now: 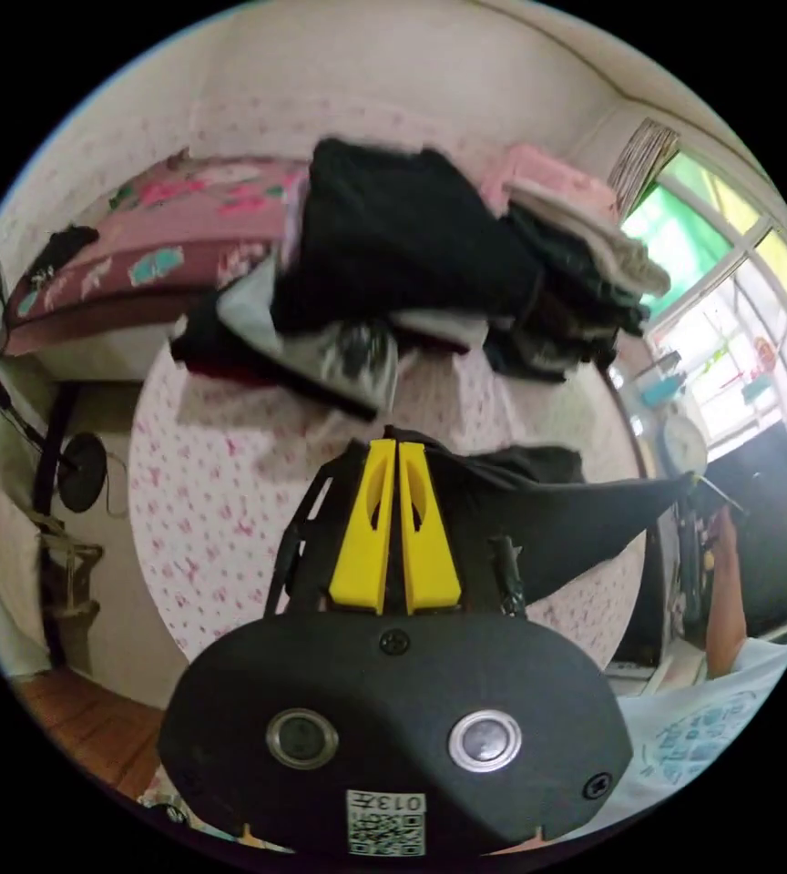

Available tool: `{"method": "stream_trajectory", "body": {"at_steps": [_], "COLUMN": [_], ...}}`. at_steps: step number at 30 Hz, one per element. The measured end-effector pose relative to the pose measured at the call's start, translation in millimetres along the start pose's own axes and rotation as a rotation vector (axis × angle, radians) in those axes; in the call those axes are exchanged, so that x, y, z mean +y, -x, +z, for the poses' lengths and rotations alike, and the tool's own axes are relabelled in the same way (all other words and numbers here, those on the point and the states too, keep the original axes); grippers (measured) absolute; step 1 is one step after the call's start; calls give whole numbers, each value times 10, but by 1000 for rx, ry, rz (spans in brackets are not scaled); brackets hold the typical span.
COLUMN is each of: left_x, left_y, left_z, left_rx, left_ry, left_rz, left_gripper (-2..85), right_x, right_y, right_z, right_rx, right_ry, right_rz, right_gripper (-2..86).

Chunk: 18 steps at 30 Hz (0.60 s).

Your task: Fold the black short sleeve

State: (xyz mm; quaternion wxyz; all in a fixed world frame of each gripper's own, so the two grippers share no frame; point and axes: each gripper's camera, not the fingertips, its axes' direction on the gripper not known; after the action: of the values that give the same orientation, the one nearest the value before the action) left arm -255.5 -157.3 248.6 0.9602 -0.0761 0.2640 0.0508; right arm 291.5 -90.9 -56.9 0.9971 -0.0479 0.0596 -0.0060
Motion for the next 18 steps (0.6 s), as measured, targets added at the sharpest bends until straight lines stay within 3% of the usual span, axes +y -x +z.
{"method": "stream_trajectory", "body": {"at_steps": [5,10,14,18], "left_x": [-333,143,780,1290], "left_y": [-450,-919,-974,-833], "left_z": [-1843,-3150,-3462,-3137], "left_rx": [89,68,98,95], "left_ry": [-510,-810,-810,-631], "left_rz": [113,277,344,319], "left_gripper": [-2,-2,-2,-1], "right_x": [-274,-14,512,1044], "right_y": [197,217,160,-11], "right_z": [-886,-2048,-2372,-2000], "right_rx": [43,23,-12,-62], "right_ry": [-271,-648,-695,-514], "right_rz": [-99,-95,-111,-75], "right_gripper": [4,4,5,4]}}
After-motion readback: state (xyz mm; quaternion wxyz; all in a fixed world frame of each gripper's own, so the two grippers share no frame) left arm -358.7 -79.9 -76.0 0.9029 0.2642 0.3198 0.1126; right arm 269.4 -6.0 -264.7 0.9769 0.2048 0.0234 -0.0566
